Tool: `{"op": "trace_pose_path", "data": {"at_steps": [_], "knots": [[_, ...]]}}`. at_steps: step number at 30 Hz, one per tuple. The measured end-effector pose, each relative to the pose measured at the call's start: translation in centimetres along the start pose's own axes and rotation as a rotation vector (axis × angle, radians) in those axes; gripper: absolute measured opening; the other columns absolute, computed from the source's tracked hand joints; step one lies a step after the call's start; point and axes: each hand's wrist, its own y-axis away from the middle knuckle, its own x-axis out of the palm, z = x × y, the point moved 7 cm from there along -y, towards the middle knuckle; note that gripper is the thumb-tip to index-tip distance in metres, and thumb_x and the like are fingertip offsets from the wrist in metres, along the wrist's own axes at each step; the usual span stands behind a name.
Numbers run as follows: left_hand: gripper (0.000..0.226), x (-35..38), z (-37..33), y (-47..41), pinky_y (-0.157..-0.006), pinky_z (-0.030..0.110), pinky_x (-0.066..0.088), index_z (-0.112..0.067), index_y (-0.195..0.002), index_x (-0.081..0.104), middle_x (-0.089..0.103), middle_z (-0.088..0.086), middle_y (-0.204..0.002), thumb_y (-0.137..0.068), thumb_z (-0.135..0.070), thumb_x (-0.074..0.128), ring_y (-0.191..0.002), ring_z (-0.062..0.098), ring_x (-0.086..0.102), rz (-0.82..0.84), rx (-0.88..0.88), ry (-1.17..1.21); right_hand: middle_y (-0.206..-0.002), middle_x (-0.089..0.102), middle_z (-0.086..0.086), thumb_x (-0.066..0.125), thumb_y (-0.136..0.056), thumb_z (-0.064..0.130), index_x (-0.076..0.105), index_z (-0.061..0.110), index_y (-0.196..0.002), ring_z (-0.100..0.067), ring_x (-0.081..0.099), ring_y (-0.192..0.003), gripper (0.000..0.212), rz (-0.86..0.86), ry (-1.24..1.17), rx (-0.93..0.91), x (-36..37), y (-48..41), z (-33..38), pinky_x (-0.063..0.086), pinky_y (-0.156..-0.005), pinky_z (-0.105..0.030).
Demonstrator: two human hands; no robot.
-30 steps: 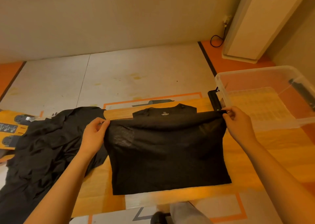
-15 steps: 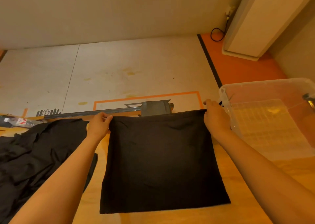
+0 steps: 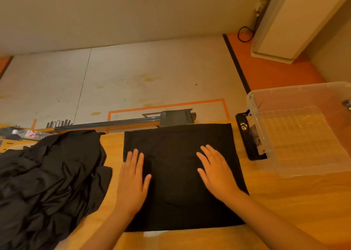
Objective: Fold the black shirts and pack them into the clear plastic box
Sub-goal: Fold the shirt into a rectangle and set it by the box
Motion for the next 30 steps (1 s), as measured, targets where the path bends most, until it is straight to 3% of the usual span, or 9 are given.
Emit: {"op": "trace_pose_path", "data": {"at_steps": [5, 8, 10, 12, 13, 21, 26, 30], "knots": [[0.064, 3.6, -2.0, 5.6, -0.119, 0.036, 0.003, -0.016, -0.153, 0.020, 0.015, 0.007, -0.161, -0.101, -0.052, 0.012, -0.150, 0.022, 0.005, 0.120, 0.000, -0.030, -0.140, 0.053, -0.008, 0.077, -0.073, 0.043, 0.056, 0.017, -0.132, -0.027, 0.046, -0.132, 0.067, -0.058, -0.033, 0.010, 2.5, 3.7, 2.6, 0.031, -0.110, -0.042], [0.063, 5.1, -1.4, 8.1, -0.118, 0.036, 0.005, -0.018, -0.153, 0.021, 0.017, 0.005, -0.161, -0.101, -0.052, 0.010, -0.149, 0.023, 0.009, 0.181, -0.001, -0.076, -0.140, 0.053, -0.008, 0.074, -0.076, 0.044, 0.051, 0.018, -0.135, -0.028, 0.042, -0.134, 0.069, -0.037, -0.037, 0.003, 4.8, 6.1, 2.7, 0.011, -0.117, -0.040], [0.063, 5.6, -0.4, 9.6, -0.119, 0.036, 0.005, -0.019, -0.153, 0.024, 0.018, 0.004, -0.161, -0.101, -0.052, 0.011, -0.149, 0.022, 0.009, 0.197, 0.005, -0.105, -0.142, 0.050, -0.007, 0.042, -0.095, 0.049, 0.042, 0.020, -0.139, -0.026, 0.032, -0.139, 0.053, -0.016, -0.049, 0.031, 6.3, 7.9, 1.5, 0.003, -0.114, -0.039], [0.062, 5.6, 0.5, 10.7, -0.119, 0.037, 0.005, -0.020, -0.152, 0.025, 0.018, 0.002, -0.161, -0.101, -0.053, 0.012, -0.150, 0.020, 0.008, 0.192, 0.007, -0.118, -0.147, 0.045, -0.005, 0.006, -0.101, 0.050, 0.034, 0.023, -0.143, -0.022, 0.024, -0.141, 0.057, 0.057, -0.062, 0.077, 7.8, 9.6, -0.1, 0.002, -0.115, -0.039], [0.062, 5.6, 0.7, 10.9, -0.119, 0.037, 0.006, -0.021, -0.153, 0.025, 0.018, 0.002, -0.161, -0.101, -0.053, 0.012, -0.150, 0.020, 0.008, 0.185, 0.011, -0.121, -0.149, 0.042, -0.004, 0.001, -0.100, 0.050, 0.033, 0.024, -0.145, -0.021, 0.022, -0.142, 0.060, 0.054, -0.059, 0.088, 8.2, 10.3, -0.8, 0.003, -0.115, -0.038], [0.067, 5.2, 0.9, 14.1, -0.120, 0.034, -0.004, -0.020, -0.155, 0.014, 0.011, 0.002, -0.162, -0.098, -0.056, 0.019, -0.150, 0.017, -0.002, 0.124, -0.061, -0.019, -0.156, 0.027, -0.008, 0.004, -0.100, 0.053, 0.023, 0.021, -0.150, -0.024, 0.014, -0.146, 0.063, -0.010, -0.146, 0.264, 8.5, 14.3, -3.7, 0.003, -0.117, -0.038], [0.075, 6.0, 1.1, 17.3, -0.119, 0.037, -0.001, -0.020, -0.154, 0.020, 0.016, 0.005, -0.162, -0.096, -0.067, 0.022, -0.150, 0.022, 0.002, 0.178, 0.048, -0.030, -0.158, 0.023, -0.007, 0.015, -0.090, 0.074, 0.025, 0.024, -0.151, -0.026, 0.014, -0.146, 0.080, 0.052, -0.054, 0.043, 9.9, 18.1, -2.3, 0.007, -0.115, -0.044], [0.087, 6.0, 1.2, 20.1, -0.116, 0.044, 0.007, -0.021, -0.154, 0.021, 0.016, 0.006, -0.162, -0.089, -0.077, 0.029, -0.149, 0.027, 0.007, 0.196, 0.132, -0.097, -0.158, 0.024, -0.006, 0.034, -0.081, 0.080, 0.029, 0.023, -0.151, -0.025, 0.014, -0.146, 0.089, 0.016, -0.020, -0.024, 9.6, 21.2, -2.8, 0.006, -0.115, -0.041]]}}
